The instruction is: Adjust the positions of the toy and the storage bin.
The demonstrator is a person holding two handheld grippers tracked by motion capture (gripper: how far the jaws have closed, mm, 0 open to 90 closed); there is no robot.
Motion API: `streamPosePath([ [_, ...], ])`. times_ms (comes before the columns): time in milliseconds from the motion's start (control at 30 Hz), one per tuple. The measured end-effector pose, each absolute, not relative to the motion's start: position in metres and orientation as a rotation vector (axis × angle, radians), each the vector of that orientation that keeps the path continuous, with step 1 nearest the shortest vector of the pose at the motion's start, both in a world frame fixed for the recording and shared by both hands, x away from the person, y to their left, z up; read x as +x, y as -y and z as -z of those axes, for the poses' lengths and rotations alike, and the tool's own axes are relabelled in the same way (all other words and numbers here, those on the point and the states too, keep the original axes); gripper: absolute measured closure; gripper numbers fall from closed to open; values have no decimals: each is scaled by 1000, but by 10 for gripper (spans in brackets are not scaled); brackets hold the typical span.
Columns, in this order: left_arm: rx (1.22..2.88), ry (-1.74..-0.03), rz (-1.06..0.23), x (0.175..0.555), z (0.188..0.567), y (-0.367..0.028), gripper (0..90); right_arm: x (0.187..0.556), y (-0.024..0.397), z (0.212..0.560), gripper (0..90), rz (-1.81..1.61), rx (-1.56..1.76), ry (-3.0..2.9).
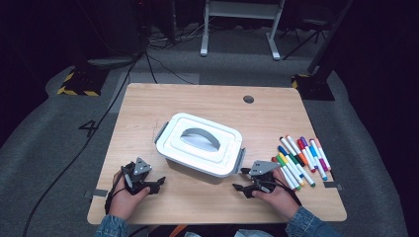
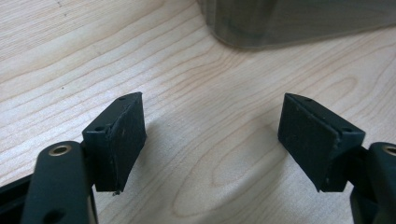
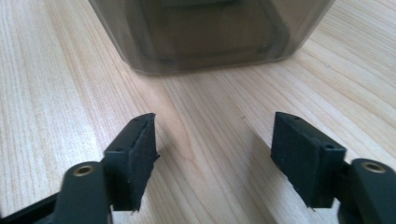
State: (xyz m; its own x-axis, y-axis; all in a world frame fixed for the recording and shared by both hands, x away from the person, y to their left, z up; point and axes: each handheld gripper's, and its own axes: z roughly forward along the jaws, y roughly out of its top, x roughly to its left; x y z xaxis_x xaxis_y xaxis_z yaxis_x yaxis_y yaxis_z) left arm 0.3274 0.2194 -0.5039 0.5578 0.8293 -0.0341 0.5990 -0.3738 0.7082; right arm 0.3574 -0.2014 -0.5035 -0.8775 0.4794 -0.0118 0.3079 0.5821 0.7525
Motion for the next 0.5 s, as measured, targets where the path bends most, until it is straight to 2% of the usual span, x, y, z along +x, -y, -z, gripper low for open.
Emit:
streamPosePath([
  [233,2056,-1222,-440,336,498,-227,296,370,208,494,355,-1165,747,-2548],
  [500,1946,-1333,-524,361,490,-237,351,408,214,480,446,-1133,844,-2459],
])
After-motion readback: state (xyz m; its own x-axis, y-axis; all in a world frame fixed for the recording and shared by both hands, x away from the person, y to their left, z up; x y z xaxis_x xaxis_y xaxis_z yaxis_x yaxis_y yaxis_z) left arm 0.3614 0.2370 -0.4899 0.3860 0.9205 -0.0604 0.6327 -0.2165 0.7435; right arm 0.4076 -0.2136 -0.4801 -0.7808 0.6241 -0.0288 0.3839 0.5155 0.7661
